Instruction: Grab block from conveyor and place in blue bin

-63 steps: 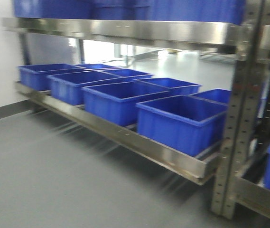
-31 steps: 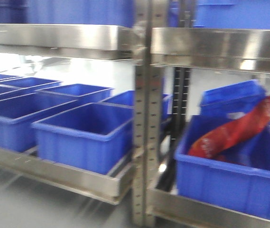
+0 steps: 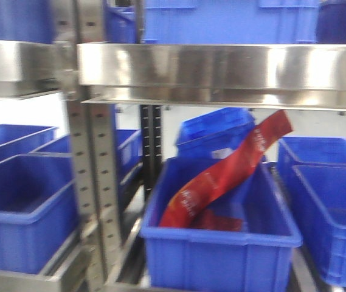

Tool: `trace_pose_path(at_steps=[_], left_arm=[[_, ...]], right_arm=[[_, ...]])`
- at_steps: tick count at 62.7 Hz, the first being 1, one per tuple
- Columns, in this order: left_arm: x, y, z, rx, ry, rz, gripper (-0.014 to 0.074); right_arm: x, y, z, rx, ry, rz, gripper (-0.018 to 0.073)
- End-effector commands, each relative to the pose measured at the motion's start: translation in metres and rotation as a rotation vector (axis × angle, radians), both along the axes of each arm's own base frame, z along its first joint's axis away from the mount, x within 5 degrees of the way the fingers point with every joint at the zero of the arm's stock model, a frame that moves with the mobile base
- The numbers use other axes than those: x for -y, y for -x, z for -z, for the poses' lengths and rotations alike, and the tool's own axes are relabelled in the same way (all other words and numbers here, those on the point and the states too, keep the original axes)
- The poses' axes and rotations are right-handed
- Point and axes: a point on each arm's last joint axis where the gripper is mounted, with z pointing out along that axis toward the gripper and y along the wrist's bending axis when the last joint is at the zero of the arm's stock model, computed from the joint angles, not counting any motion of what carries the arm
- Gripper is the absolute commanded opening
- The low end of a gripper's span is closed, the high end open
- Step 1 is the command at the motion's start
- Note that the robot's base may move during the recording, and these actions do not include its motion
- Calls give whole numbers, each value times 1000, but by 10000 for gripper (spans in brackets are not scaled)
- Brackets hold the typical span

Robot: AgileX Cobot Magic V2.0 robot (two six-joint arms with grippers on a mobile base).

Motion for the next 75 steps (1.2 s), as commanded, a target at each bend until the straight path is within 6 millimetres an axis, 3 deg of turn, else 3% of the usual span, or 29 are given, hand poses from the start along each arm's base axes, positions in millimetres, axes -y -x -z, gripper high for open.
trace_pose_path(at_steps=[1, 75], left_arm=[[0, 1, -1, 24, 13, 1, -111], [0, 1, -2, 25, 13, 2, -111]], right_arm=[[1, 2, -3, 30, -2, 6, -162], [1, 2, -3, 30, -2, 6, -162]])
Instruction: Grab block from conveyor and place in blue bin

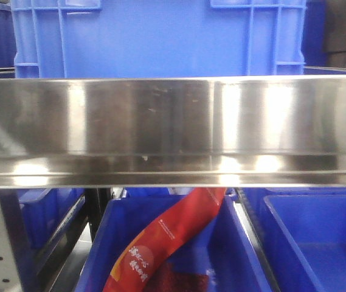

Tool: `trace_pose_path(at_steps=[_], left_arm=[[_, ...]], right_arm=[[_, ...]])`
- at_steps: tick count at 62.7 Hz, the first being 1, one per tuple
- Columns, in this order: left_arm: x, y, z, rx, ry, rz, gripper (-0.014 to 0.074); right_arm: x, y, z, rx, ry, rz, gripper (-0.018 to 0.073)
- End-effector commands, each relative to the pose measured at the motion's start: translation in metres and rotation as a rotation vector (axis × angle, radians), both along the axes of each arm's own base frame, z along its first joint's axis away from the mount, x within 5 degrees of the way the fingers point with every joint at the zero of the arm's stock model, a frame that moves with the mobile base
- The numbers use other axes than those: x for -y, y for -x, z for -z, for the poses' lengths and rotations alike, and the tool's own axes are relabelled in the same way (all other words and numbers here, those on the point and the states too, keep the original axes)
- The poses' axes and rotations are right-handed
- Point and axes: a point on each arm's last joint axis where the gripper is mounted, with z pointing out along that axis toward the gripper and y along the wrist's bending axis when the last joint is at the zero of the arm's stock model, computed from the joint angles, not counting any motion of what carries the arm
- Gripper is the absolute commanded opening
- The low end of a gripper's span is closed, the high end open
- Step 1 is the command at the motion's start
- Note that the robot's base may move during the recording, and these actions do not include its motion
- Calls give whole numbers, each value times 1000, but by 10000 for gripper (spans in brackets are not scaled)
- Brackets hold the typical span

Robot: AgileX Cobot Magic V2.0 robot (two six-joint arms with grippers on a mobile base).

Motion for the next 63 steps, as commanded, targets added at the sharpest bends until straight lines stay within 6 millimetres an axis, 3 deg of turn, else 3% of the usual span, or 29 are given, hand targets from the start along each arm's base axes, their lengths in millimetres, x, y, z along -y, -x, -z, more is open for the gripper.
trace_pose_path(at_steps=[1, 63], left_arm=[[0, 1, -2, 25, 13, 3, -111], [0, 1, -2, 25, 13, 3, -111]], right_arm=[[1, 2, -3, 30, -2, 6, -162], [1, 2, -5, 43, -4, 9, -162]])
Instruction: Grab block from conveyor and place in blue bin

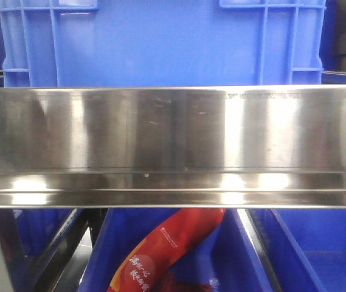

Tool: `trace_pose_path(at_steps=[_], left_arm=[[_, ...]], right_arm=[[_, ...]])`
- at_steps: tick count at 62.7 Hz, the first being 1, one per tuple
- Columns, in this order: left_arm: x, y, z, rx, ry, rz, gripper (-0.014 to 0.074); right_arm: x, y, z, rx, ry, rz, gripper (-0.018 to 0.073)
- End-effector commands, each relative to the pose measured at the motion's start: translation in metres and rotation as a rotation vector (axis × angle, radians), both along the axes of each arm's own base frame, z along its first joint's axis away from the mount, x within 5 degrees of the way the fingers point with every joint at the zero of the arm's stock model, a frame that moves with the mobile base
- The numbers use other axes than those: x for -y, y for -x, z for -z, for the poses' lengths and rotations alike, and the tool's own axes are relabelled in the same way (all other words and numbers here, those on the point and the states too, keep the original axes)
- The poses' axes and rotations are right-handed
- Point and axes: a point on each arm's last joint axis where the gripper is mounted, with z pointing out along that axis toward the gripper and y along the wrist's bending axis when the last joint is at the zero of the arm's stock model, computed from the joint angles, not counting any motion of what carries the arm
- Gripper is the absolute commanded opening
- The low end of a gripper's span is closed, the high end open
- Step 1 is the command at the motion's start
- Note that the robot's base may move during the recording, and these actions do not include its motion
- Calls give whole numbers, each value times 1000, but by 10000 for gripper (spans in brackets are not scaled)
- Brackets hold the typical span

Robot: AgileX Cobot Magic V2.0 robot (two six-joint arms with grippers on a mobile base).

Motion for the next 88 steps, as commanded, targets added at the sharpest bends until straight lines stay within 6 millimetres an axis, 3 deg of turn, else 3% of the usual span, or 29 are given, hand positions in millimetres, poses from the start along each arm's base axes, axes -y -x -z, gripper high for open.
trace_pose_path(at_steps=[1, 12, 20, 30, 43, 52, 67, 75, 88], left_arm=[[0, 1, -2, 25, 13, 3, -111], [1, -3, -6, 35, 9, 9, -111], [2, -13, -31, 49, -26, 25, -111], [11, -49, -51, -15, -46, 105, -111], [50, -97, -66, -83, -59, 315, -111], [83, -126, -72, -66, -58, 431, -111], [118, -170, -70, -169, 66, 503, -111], [127, -187, -65, -200, 66, 502, -111], [136, -205, -47, -267, 51, 497, -111]], right_arm=[[1, 2, -5, 45, -2, 10, -162], [1, 0, -6, 57, -5, 14, -162], [0, -8, -18, 23, 7, 7, -162], [-3, -36, -36, -29, 16, -1, -162], [-24, -83, -61, -93, 27, -112, -162], [-53, -117, -73, -135, 42, -232, -162], [-104, -169, -71, -206, 70, -351, -162], [-116, -193, -62, -234, 77, -350, -162], [-126, -216, -42, -268, 86, -339, -159]])
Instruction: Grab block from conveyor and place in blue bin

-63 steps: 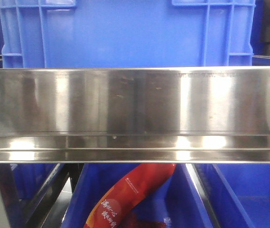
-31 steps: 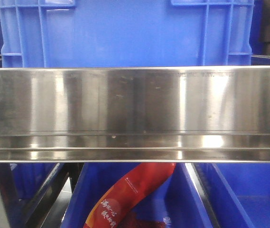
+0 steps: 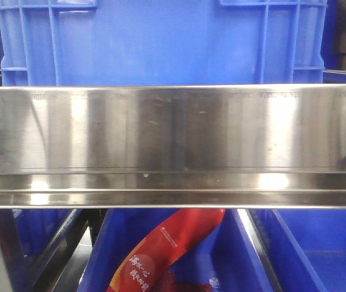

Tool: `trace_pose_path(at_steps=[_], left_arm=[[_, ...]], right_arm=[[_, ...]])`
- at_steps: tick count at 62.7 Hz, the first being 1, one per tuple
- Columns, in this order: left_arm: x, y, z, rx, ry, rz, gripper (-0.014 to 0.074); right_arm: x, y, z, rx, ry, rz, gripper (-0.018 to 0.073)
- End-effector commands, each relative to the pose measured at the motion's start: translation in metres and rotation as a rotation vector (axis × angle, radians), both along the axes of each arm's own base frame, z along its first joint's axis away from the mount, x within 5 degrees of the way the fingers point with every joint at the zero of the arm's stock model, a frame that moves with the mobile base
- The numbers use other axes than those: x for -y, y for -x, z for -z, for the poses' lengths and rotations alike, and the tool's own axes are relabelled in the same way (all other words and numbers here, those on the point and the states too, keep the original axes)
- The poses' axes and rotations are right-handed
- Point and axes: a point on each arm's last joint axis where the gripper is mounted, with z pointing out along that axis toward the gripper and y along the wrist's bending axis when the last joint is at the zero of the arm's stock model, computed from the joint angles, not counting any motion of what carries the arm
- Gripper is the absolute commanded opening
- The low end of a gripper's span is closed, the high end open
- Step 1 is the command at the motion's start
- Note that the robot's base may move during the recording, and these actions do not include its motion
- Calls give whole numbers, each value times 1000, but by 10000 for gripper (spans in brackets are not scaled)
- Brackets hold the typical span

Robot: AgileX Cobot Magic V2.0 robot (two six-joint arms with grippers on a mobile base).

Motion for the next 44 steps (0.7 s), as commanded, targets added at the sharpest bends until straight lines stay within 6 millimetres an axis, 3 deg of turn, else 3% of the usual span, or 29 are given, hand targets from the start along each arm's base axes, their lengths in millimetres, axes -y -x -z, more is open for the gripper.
trace_pose_path(at_steps=[1, 6, 19, 24, 34, 44], left_arm=[[4, -4, 0, 1, 13, 3, -110], [4, -5, 2, -9, 8, 4, -66], [5, -4, 6, -48, -12, 9, 332], [5, -4, 6, -50, -13, 9, 424], [4, -5, 4, -28, -2, 6, 393], [0, 4, -6, 4, 14, 7, 82]], right_arm=[[-3, -6, -1, 34, -8, 7, -155], [-3, -8, 1, 29, -5, 7, -75], [-4, -9, 2, 24, -3, 6, 384], [-4, -9, 2, 24, -3, 6, 459], [-3, -8, -2, 59, -19, 14, 364], [4, 7, -19, 104, -42, 12, 46]])
